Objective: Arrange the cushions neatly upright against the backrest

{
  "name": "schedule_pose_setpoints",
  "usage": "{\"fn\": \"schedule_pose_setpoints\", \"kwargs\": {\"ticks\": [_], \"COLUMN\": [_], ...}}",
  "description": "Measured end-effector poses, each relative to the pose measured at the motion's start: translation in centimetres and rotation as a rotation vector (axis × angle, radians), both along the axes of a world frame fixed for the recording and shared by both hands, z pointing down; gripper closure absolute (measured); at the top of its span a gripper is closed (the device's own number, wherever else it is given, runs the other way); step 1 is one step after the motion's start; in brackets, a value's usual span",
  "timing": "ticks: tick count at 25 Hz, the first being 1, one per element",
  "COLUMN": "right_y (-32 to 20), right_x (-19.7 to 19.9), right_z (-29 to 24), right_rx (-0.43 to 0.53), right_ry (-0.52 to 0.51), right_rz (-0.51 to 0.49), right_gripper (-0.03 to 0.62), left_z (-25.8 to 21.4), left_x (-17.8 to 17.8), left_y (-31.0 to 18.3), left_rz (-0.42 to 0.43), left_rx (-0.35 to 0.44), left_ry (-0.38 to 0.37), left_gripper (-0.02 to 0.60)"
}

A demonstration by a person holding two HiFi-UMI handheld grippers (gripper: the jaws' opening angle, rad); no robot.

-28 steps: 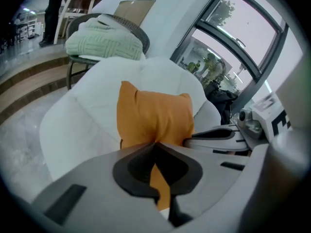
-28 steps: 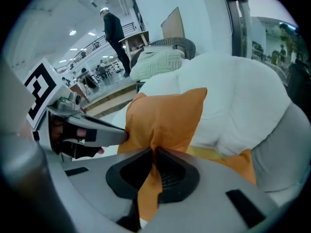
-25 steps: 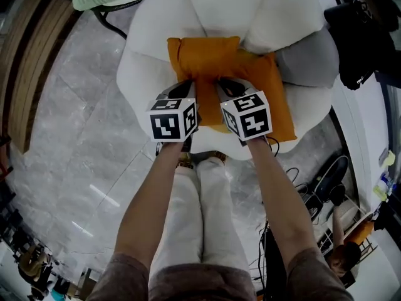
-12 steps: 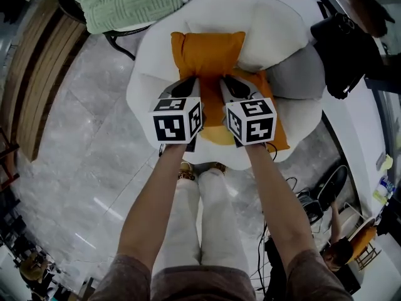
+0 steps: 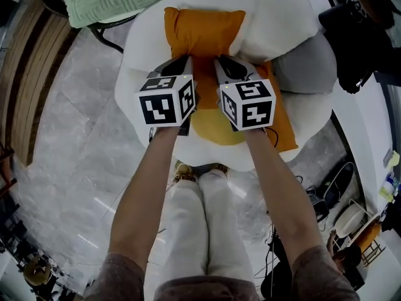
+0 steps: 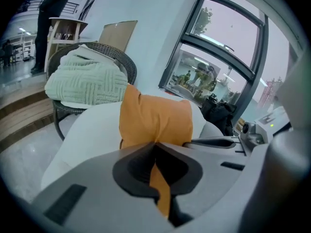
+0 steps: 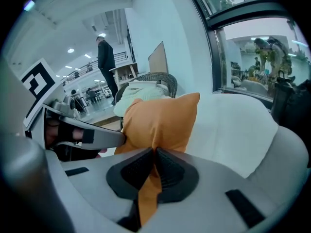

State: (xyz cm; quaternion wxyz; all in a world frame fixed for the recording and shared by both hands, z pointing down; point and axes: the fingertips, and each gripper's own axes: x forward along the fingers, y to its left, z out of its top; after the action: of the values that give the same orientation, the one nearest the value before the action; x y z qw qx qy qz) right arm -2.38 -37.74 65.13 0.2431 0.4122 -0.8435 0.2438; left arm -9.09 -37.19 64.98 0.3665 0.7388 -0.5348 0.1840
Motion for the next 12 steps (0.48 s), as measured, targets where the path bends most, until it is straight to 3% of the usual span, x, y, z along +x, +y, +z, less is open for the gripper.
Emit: {"fn": "schedule_pose_setpoints", "kwargs": {"ticks": [5,12], "right_y": [-0.3,0.5], "right_x": [0.0,-0.6], "right_z": [2.9,6.6], "right_rx": [0.025,0.015], "right_ry": [-0.002,0.074], "right_rz": [0.001,-0.009], "right_gripper": [0.556,0.554], "left_z": [2.5,6.3], "left_x": [0.0,-0.4], "left_y": [0.1,0.8], "left_rz": [0.001,0.015], "left_rx": [0.009,-0.046], "left_ry": [-0.01,-0.006], "left_gripper": [0.572,0.572]}}
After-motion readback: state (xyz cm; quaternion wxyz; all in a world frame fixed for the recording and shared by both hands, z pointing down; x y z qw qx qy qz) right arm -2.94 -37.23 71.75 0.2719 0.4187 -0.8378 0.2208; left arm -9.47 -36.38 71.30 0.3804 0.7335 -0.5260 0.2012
